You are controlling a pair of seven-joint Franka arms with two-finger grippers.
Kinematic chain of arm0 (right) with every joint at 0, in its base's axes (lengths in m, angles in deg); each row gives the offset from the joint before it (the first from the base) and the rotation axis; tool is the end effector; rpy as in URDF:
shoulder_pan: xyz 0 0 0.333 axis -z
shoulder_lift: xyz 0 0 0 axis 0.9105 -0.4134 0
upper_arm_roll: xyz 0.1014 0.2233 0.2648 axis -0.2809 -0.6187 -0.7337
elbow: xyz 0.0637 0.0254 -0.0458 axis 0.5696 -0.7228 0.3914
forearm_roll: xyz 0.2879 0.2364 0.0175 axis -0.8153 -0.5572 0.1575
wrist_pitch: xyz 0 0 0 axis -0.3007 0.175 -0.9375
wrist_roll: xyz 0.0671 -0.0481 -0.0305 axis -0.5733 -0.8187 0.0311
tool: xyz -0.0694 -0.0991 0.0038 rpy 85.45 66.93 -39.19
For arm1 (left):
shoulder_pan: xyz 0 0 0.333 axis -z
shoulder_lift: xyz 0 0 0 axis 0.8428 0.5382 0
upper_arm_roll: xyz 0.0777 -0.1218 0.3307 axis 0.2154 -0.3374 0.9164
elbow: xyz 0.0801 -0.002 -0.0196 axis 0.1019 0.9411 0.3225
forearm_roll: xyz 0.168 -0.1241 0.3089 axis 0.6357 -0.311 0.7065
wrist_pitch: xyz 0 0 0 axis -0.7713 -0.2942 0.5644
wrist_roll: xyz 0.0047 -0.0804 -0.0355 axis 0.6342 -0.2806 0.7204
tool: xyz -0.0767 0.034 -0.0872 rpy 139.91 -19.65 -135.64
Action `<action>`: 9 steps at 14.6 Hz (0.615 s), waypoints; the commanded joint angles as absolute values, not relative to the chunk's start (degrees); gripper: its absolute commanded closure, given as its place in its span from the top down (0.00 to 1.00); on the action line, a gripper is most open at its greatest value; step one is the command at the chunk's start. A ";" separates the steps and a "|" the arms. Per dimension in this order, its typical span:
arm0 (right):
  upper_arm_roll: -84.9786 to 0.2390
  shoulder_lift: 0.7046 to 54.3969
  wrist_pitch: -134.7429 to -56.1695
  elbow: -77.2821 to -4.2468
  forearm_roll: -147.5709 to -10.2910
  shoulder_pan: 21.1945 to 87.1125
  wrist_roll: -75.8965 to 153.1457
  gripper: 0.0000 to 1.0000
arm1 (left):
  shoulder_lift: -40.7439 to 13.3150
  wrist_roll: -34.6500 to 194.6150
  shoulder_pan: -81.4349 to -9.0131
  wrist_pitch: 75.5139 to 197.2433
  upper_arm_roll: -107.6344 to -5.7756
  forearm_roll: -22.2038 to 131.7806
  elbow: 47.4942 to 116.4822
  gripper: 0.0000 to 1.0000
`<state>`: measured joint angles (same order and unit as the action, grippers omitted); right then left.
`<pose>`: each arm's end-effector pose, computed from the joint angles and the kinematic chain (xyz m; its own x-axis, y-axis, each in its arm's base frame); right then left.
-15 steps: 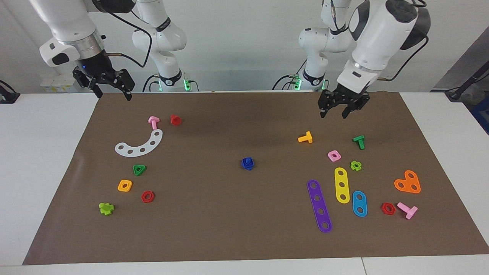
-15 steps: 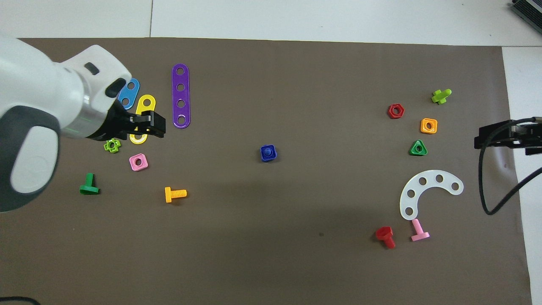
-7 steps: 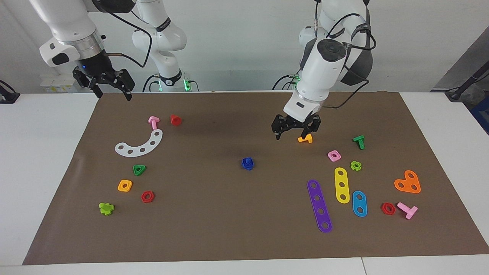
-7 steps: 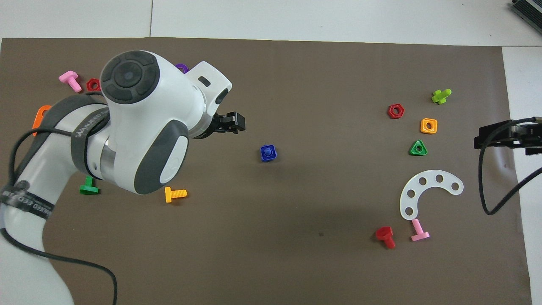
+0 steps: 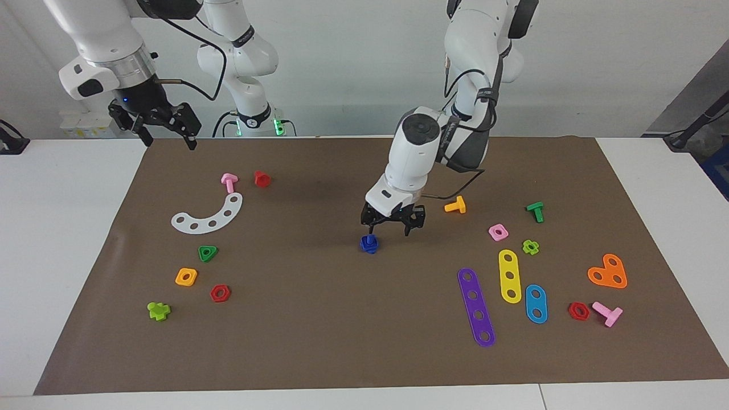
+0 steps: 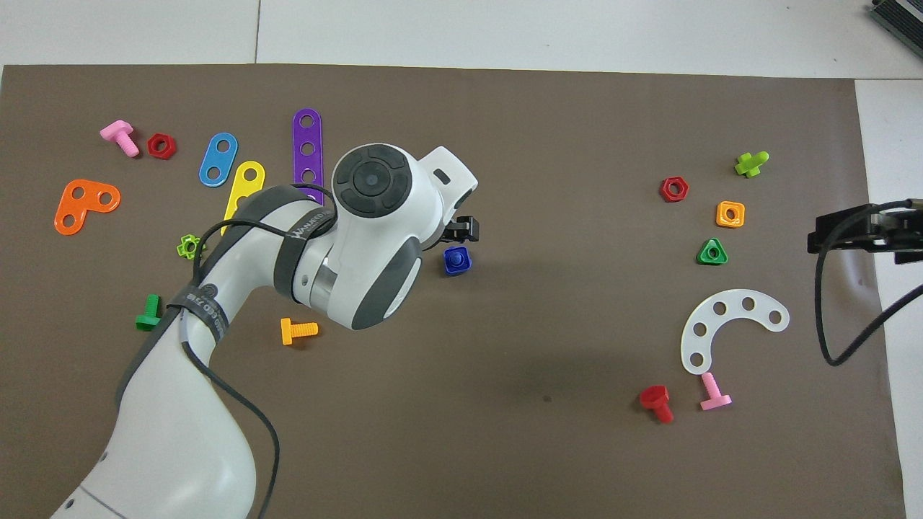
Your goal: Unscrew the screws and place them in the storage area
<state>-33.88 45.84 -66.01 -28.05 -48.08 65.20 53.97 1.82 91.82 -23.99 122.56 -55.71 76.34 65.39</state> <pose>0.5114 -0.0091 0.6736 0.9898 -0.1423 0.0015 -0.1423 -0.9898 0.0032 0.5622 -0.4005 0.4155 0.9927 -0.1014 0.0658 -0.1085 -0.9875 0.1147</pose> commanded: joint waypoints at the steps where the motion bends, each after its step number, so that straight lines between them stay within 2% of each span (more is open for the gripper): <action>1: -34.29 47.02 -66.10 -29.39 -47.37 65.49 53.65 1.00 | 3.64 92.93 -22.64 124.55 -54.64 77.82 64.46 1.00; 9: -34.29 47.02 -66.10 -29.47 -47.37 65.49 53.65 1.00 | 4.88 92.75 -20.97 128.33 -54.64 78.52 67.27 1.00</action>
<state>-33.88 45.84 -66.01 -28.10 -48.08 65.20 53.97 4.76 91.89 -22.24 125.89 -55.64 77.03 65.81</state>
